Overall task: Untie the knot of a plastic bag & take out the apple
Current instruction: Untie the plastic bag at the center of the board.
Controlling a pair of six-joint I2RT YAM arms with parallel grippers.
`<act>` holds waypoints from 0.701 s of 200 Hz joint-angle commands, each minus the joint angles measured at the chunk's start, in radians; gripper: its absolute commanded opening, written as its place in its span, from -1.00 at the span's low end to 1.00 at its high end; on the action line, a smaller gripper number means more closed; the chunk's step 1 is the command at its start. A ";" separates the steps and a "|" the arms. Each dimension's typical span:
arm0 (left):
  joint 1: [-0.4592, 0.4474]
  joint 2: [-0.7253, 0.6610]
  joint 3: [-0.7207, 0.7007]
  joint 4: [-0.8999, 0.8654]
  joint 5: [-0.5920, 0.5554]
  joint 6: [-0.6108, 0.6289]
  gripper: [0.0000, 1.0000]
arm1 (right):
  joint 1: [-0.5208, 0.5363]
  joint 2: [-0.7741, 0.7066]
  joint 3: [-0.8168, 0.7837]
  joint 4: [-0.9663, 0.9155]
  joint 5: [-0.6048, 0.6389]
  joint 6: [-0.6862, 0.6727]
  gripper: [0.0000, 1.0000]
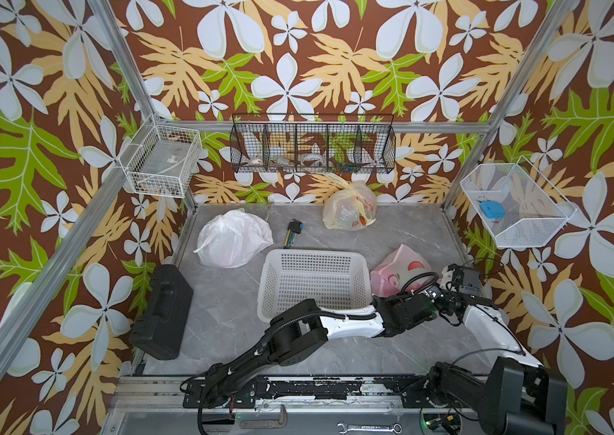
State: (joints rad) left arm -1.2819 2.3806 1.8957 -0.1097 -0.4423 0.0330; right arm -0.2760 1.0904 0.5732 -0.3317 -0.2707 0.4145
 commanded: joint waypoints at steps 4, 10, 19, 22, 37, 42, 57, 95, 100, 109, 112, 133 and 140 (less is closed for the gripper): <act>0.000 -0.035 0.027 -0.025 0.058 0.029 -0.98 | 0.001 -0.115 0.044 -0.030 0.044 0.018 -0.14; 0.000 -0.059 0.026 -0.023 0.091 0.026 -1.00 | 0.001 -0.146 0.063 -0.051 0.064 0.017 -0.13; 0.000 -0.096 0.026 -0.016 0.158 0.022 -1.00 | 0.001 -0.188 0.093 -0.082 0.091 0.018 -0.09; 0.000 -0.110 0.027 -0.014 0.177 0.018 -1.00 | 0.001 -0.203 0.106 -0.094 0.102 0.016 -0.08; 0.016 -0.175 0.035 -0.001 0.302 -0.044 -1.00 | 0.001 -0.260 0.178 -0.151 0.132 0.002 0.01; 0.027 -0.195 0.037 0.008 0.366 -0.079 -1.00 | 0.001 -0.274 0.203 -0.170 0.140 -0.003 0.04; 0.073 -0.255 0.010 0.082 0.559 -0.196 -1.00 | 0.001 -0.304 0.279 -0.222 0.156 -0.021 0.12; 0.183 -0.248 -0.111 0.219 0.747 -0.415 -1.00 | 0.001 -0.294 0.374 -0.301 0.124 -0.055 0.32; 0.198 -0.222 -0.103 0.203 0.751 -0.437 -0.88 | 0.001 -0.287 0.370 -0.306 0.110 -0.054 0.33; 0.219 -0.175 -0.080 0.149 0.741 -0.462 -0.50 | 0.002 -0.276 0.350 -0.307 0.078 -0.054 0.36; 0.226 -0.160 -0.070 0.126 0.734 -0.463 -0.42 | 0.001 -0.271 0.343 -0.306 0.065 -0.054 0.37; 0.241 -0.140 -0.038 0.010 0.637 -0.403 -0.06 | 0.001 -0.250 0.281 -0.298 -0.006 -0.045 0.40; 0.242 -0.168 -0.069 0.024 0.615 -0.382 -0.02 | 0.001 -0.247 0.263 -0.299 -0.019 -0.044 0.40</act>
State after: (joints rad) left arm -1.0500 2.2494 1.8385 -0.0212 0.2245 -0.3634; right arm -0.2749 0.8349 0.8822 -0.5987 -0.2016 0.3771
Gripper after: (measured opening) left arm 0.471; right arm 0.698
